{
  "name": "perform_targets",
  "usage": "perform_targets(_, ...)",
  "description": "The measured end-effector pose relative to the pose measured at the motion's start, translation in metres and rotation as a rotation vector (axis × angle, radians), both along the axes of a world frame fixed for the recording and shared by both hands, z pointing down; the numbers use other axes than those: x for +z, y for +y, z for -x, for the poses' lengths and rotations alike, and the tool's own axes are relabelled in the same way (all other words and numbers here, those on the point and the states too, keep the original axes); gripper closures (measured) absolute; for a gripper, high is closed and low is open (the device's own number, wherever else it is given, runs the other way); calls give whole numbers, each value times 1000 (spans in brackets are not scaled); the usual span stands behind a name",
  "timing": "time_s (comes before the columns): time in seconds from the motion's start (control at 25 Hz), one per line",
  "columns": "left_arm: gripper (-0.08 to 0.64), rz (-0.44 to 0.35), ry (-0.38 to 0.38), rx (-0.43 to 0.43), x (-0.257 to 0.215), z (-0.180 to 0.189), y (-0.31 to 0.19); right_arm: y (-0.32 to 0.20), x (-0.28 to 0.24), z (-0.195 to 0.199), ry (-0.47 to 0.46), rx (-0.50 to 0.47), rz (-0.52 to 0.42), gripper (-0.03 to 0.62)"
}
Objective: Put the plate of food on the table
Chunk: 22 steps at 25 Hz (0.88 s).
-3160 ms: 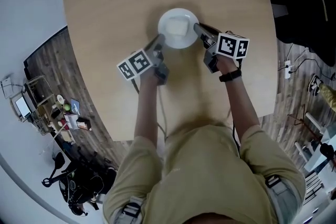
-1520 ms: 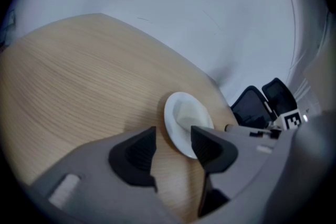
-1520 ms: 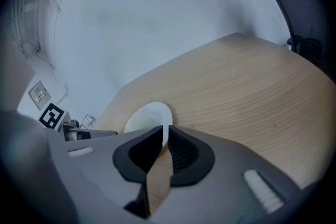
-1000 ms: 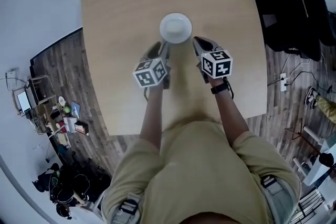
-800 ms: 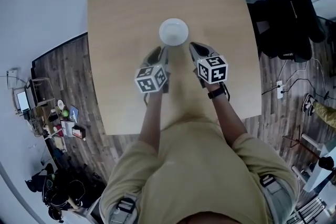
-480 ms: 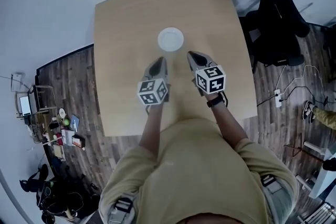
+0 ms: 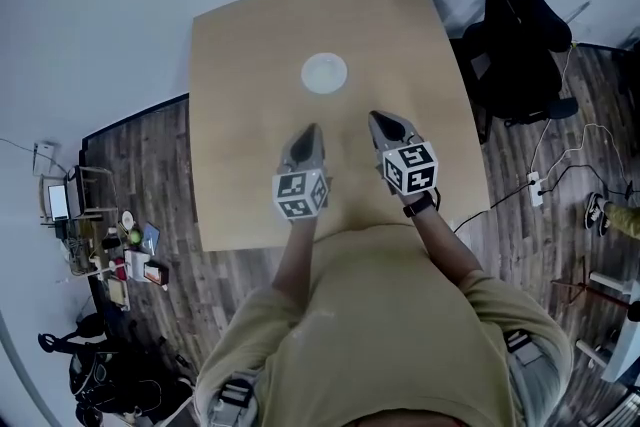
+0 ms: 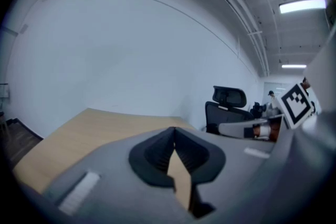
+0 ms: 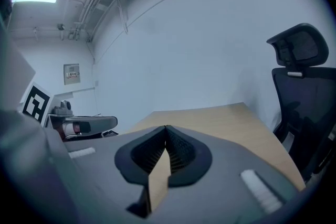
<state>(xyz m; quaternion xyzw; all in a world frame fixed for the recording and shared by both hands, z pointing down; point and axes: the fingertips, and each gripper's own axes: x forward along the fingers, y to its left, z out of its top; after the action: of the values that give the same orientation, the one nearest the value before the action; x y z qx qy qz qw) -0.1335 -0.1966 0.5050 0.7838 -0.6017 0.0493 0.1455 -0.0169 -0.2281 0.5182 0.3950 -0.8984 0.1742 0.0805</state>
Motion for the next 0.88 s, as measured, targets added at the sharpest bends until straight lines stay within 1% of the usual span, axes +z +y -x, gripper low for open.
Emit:
perform_targets(0.2,557,-41,-19,-3,-4,-8,28,17,-13,-22,-31,56,-48,588)
perform_targets(0.36,557,-80,-35,-42,-10,-4,47,29,-19,-39,-22,99,-99,588)
perform_targets(0.48,557,-108,-74,-73,-16,-4,57,33,-22,-55,-10,136,-130,588)
perform_targets(0.56,557,-110,-97,-92,-17,-3,62,37,-25,-64,0,151,-157,588)
perform_targets(0.76,557,-126,-85,-136,-25,2,68,45,-37,-79,19,189,-224,588)
perform_targets(0.88,557,-131,-93,-142,-25,5,73,54,-39,-85,38,205,-240,588)
